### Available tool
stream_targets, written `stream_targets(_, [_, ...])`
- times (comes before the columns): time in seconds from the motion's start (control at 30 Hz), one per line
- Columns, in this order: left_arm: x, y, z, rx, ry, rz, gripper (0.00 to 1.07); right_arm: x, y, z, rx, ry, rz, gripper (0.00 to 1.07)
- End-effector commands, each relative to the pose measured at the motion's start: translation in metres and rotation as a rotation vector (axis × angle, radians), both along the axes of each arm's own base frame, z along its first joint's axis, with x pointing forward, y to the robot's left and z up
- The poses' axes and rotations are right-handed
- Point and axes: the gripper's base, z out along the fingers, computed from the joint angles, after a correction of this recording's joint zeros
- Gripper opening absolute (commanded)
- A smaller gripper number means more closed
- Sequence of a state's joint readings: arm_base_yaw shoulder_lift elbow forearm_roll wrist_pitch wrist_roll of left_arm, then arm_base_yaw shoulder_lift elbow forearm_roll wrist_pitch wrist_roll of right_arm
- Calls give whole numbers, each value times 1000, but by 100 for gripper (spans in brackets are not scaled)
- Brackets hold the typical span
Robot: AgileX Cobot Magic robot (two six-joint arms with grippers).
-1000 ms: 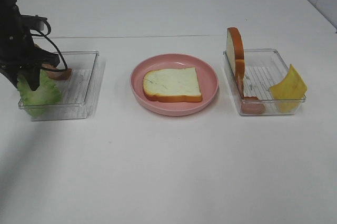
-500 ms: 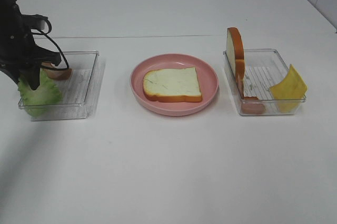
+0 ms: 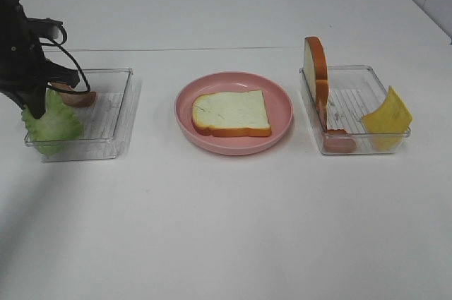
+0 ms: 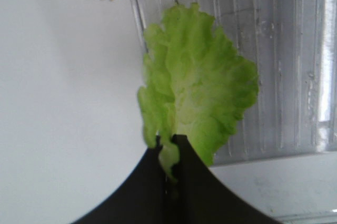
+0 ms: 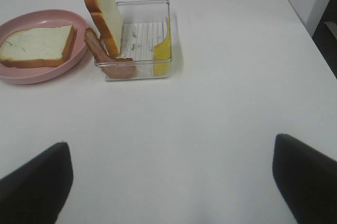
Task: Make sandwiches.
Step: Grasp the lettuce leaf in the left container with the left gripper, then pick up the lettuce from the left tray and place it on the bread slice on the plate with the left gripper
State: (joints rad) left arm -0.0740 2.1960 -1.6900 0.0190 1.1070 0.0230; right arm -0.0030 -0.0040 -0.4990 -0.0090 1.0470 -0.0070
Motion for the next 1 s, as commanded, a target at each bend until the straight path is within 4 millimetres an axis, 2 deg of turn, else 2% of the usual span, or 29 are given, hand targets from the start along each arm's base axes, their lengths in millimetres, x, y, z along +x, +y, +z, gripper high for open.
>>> stream_targets(0.03, [-4, -2, 12, -8, -2, -7, 0, -4, 0, 0, 8, -22, -4, 98])
stream_targets(0.17, [-6, -2, 25, -10, -29, -5, 0, -4, 0, 0, 8, -22, -4, 98])
stream_targets(0.33, [-7, -2, 30, -15, -36, -3, 0, -4, 0, 0, 8, -22, -4, 98])
stream_targets(0.43, [-9, -10, 42, -41, -75, -21, 0, -4, 0, 0, 8, -22, -4, 98])
stream_targets(0.47, [-11, -19, 55, -58, -118, -41, 0, -4, 0, 0, 8, -22, -4, 98])
stream_targets(0.5, [-11, -19, 55, -58, -118, -41, 0, -4, 0, 0, 8, -22, -4, 98])
stream_targets(0.57, [-14, -36, 73, -87, -179, -83, 0, -4, 0, 0, 8, -22, -4, 98])
stream_targets(0.63, [-14, -41, 78, -100, -192, -95, 0, -4, 0, 0, 8, -22, -4, 98])
stream_targets(0.67, [-14, -56, 88, -141, -212, -131, 0, -4, 0, 0, 8, -22, -4, 98])
stream_targets(0.73, [-12, -63, 93, -166, -225, -146, 0, -4, 0, 0, 8, -22, -4, 98])
stream_targets(0.77, [-11, -79, 103, -234, -260, -177, 0, -4, 0, 0, 8, -22, -4, 98])
stream_targets(0.83, [-11, -85, 107, -268, -272, -186, 0, -4, 0, 0, 8, -22, -4, 98])
stream_targets(0.87, [-12, -101, 114, -348, -302, -205, 0, -4, 0, 0, 8, -22, -4, 98])
stream_targets(0.9, [-12, -101, 114, -348, -302, -205, 0, -4, 0, 0, 8, -22, -4, 98])
stream_targets(0.93, [-11, -117, 115, -435, -317, -227, 0, -4, 0, 0, 8, -22, -4, 98])
stream_targets(0.97, [-11, -117, 115, -435, -317, -227, 0, -4, 0, 0, 8, -22, -4, 98])
stream_targets(1.0, [-11, -125, 113, -477, -311, -239, 0, -4, 0, 0, 8, -22, -4, 98])
